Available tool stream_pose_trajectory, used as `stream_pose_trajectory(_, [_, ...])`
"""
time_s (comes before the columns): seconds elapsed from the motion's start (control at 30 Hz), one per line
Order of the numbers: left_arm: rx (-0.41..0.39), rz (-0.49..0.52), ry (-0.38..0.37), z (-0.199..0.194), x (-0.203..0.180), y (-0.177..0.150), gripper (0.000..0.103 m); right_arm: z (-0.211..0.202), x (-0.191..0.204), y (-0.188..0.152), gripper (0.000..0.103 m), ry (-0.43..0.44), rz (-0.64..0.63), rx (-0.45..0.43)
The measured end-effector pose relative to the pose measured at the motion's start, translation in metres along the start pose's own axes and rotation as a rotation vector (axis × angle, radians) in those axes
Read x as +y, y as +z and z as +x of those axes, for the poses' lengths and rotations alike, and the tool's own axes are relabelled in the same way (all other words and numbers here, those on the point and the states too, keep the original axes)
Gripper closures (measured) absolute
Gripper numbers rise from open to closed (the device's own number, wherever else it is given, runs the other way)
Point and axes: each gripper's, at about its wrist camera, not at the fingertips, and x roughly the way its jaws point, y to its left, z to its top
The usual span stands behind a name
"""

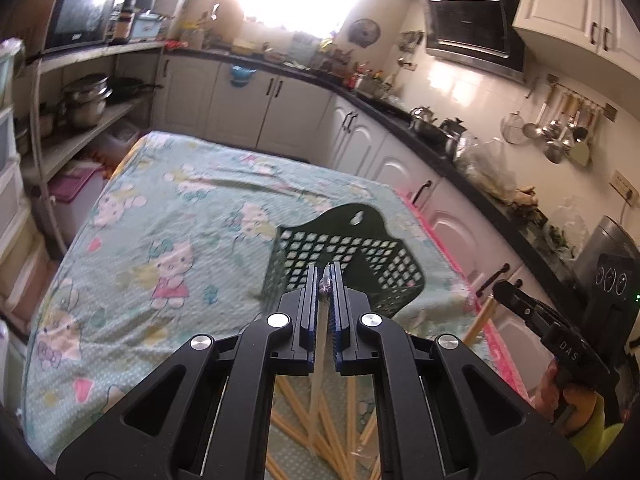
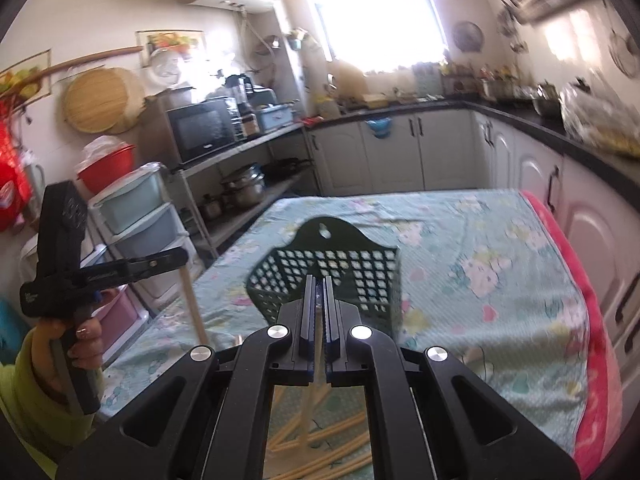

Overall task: Organize utensils
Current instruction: 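Close the left tool on one chopstick while the right tool closes on another, then lift both held chopsticks and lower them into the green caddy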

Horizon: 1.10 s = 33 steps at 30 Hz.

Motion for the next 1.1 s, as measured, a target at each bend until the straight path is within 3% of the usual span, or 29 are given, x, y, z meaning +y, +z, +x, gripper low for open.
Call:
stream_pose_trajectory(0.53, [-0.132,0.095,-0.073,-0.026,-0.04,0.046,0.1,-0.018,0.029,0.058,0.1,0.038,-0.101,-0.151])
stream_pose_trajectory(0.83, [-0.207,0.105,-0.067,-0.031,-0.048,0.08,0.1,-0.013,0.024,0.097,0.1,0.023,-0.068,-0.234])
stream_pose_trajectory(1.1, [-0.253,0.108,-0.037,-0.025,-0.049,0.107,0.1,-0.005,0.008,0.125,0.1,-0.041,-0.033,-0.295])
